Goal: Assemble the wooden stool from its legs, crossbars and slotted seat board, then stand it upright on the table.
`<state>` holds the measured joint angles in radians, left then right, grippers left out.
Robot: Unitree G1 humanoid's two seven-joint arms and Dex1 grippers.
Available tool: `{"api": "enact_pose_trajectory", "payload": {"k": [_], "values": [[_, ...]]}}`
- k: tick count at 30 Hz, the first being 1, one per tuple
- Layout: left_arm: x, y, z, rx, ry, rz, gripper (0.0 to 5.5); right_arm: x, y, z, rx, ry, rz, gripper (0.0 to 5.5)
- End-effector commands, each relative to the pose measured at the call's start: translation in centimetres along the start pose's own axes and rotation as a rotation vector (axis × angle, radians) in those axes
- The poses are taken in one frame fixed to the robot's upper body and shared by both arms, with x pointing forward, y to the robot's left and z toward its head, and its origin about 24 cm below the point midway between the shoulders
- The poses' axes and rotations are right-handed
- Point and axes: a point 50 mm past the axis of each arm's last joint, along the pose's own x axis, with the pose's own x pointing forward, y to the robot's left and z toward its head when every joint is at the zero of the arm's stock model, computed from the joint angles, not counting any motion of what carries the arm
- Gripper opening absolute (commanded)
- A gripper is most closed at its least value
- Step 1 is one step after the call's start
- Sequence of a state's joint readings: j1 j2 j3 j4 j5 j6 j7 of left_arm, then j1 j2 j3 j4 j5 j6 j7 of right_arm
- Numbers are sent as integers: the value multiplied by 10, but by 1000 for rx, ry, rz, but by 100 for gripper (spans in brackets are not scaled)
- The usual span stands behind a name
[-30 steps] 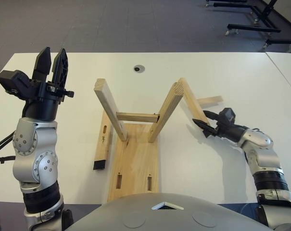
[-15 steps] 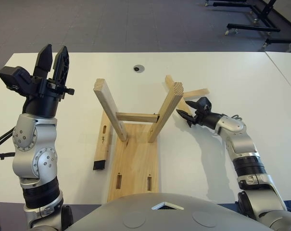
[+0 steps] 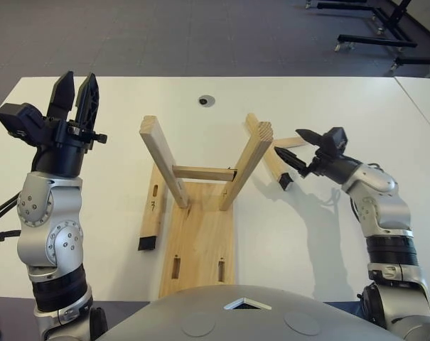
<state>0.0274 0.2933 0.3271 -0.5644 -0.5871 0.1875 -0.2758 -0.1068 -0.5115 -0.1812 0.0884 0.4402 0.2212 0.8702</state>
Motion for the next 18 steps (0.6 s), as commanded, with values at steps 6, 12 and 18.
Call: {"api": "enact_pose_trajectory", "payload": {"k": [6,12,18], "values": [[-4,-1,2,7,1,11,202,-22,92,60,-87,96,34,459],[2,-3,0,-5,5,-19,202,-21,126,59,-77,196,-88,459],[14,-5,-7,-34,7,-65,202,17,154,98,-168,-138,-167,459]]}}
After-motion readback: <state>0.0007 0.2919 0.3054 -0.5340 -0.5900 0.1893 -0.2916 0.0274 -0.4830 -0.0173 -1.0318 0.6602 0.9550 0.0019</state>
